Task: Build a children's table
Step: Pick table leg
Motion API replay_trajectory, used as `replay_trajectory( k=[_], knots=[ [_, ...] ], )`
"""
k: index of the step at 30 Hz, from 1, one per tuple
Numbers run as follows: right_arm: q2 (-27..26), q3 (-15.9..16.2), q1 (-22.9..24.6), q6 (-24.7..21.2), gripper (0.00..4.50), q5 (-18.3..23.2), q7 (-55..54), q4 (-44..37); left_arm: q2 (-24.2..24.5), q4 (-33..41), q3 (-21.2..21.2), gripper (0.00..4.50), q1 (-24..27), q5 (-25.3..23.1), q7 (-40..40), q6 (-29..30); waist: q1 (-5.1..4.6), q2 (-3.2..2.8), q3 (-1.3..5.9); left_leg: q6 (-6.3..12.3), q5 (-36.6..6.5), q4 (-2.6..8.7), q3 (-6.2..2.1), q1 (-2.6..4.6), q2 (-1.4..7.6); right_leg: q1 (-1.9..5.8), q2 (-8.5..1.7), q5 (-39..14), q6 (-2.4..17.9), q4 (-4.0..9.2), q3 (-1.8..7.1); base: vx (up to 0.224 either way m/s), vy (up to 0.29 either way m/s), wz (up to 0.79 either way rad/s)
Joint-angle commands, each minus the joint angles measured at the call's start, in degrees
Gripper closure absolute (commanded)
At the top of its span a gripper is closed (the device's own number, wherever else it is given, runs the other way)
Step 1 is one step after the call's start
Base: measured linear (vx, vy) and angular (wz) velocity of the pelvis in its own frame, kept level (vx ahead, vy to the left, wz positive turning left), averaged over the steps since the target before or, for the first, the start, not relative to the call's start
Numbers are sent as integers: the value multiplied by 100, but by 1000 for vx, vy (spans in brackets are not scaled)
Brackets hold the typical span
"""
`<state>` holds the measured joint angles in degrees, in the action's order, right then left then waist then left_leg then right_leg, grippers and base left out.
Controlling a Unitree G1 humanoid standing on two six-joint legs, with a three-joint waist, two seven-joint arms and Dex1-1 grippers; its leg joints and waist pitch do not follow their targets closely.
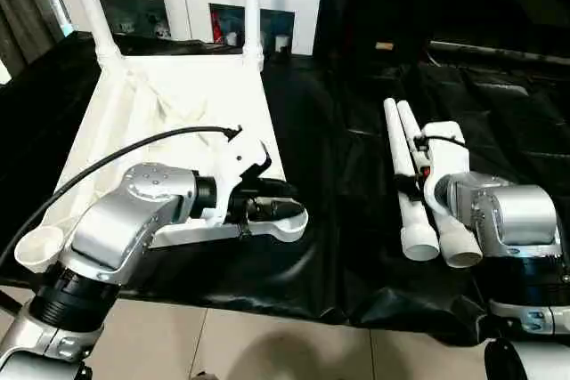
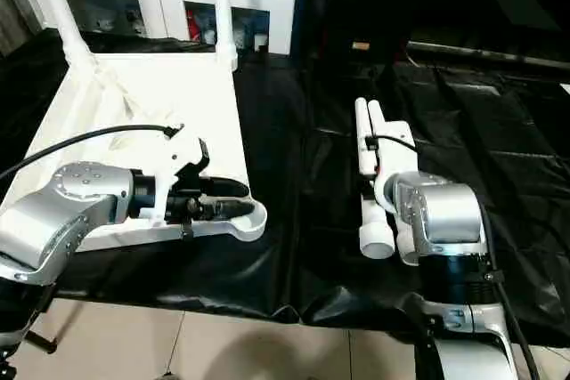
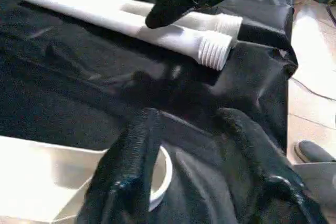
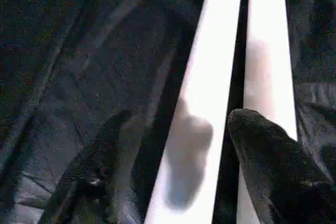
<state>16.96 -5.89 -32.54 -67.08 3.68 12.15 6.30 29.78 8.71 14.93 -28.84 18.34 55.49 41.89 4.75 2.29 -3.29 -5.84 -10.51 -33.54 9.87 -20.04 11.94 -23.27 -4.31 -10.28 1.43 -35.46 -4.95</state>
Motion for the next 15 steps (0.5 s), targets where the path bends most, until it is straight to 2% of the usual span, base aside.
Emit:
replay_trajectory(
  k=[1, 3, 7, 10, 15],
  knots=[
    [12, -184, -132, 134, 115, 11, -113, 289, 1, 143, 55, 212, -54, -1, 2, 94, -27, -45, 395, -268, -645, 349, 21, 8, 54, 340, -292, -1023, 683, 380, 330, 0, 0, 0],
    [-31, -201, -208, 332, 98, -3, -169, 684, 33, 163, 93, 196, -82, 0, -54, 144, -24, -43, 401, -273, -633, 344, 23, 9, 52, 343, -293, -986, 711, 373, 326, 0, 0, 0],
    [-110, -300, -394, 411, 68, 22, -263, 1246, 53, 148, 111, 162, -112, -21, -80, 147, -32, -46, 401, -268, -632, 340, 24, 9, 45, 346, -278, -923, 773, 365, 319, 0, 0, 0],
    [-154, -434, -510, 414, 66, 113, -260, 1528, 65, 162, 95, 142, -111, -46, -81, 159, -27, -24, 407, -257, -586, 334, 27, 3, 48, 358, -285, -859, 767, 352, 322, 0, 0, 0],
    [-179, -532, -627, 393, 66, 227, -219, 1746, 80, 182, 64, 97, -93, -37, -82, 166, -20, -27, 396, -248, -666, 336, 27, 8, 48, 348, -291, -1055, 730, 369, 316, 0, 0, 0]
  ],
)
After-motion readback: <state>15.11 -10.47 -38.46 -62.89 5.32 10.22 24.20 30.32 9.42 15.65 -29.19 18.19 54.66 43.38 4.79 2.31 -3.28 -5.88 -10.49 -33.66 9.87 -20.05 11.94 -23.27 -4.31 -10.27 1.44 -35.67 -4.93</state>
